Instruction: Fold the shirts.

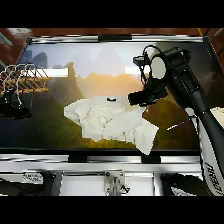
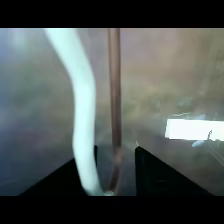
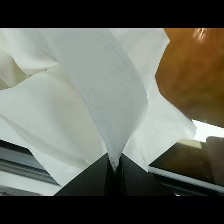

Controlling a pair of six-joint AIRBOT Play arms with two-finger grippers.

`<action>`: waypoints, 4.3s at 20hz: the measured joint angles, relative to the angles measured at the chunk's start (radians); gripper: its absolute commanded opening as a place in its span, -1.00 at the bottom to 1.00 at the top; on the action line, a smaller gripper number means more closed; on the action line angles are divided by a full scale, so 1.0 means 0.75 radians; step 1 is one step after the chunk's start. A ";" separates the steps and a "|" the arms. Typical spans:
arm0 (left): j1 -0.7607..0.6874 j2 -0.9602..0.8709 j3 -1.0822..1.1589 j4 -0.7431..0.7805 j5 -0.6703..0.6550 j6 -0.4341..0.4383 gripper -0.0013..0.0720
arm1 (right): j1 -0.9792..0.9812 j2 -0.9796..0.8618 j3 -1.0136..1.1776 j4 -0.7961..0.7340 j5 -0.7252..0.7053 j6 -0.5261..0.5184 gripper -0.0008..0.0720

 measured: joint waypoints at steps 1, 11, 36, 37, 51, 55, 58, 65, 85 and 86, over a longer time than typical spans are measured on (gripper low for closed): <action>0.000 -0.003 0.000 0.002 0.005 -0.001 -0.51 | 0.000 0.000 0.000 0.001 0.001 0.001 -0.73; -0.001 0.021 0.001 0.010 0.022 0.000 -0.82 | 0.000 0.001 0.000 0.003 0.002 0.001 -0.73; -1.054 1.241 -0.212 -0.044 -0.675 -0.144 -0.83 | -0.003 0.002 0.007 -0.387 0.054 -0.121 -0.73; -1.112 1.267 -0.245 -0.020 -0.724 -0.157 -0.83 | -0.003 0.002 0.015 -0.396 0.046 -0.130 -0.73; -1.363 1.220 -0.346 0.117 -0.594 -0.083 -0.83 | -0.003 0.002 0.187 -0.455 -0.040 -0.150 -0.73; -1.412 1.170 -0.346 0.118 -0.541 -0.035 -0.83 | -0.003 0.002 0.190 -0.456 -0.048 -0.147 -0.73; -1.425 1.160 -0.346 0.125 -0.528 -0.022 -0.83 | -0.003 0.002 0.191 -0.456 -0.055 -0.135 -0.72; -1.455 1.143 -0.391 0.118 -0.513 0.006 -0.83 | -0.003 0.002 0.191 -0.456 -0.060 -0.113 -0.73; -1.625 0.891 -0.472 0.022 -0.042 -0.049 -0.82 | 0.280 0.003 0.378 -0.396 0.072 -0.129 -0.73; -1.626 0.873 -0.472 0.008 -0.023 -0.050 -0.82 | 0.316 0.006 0.379 -0.419 0.088 -0.129 -0.73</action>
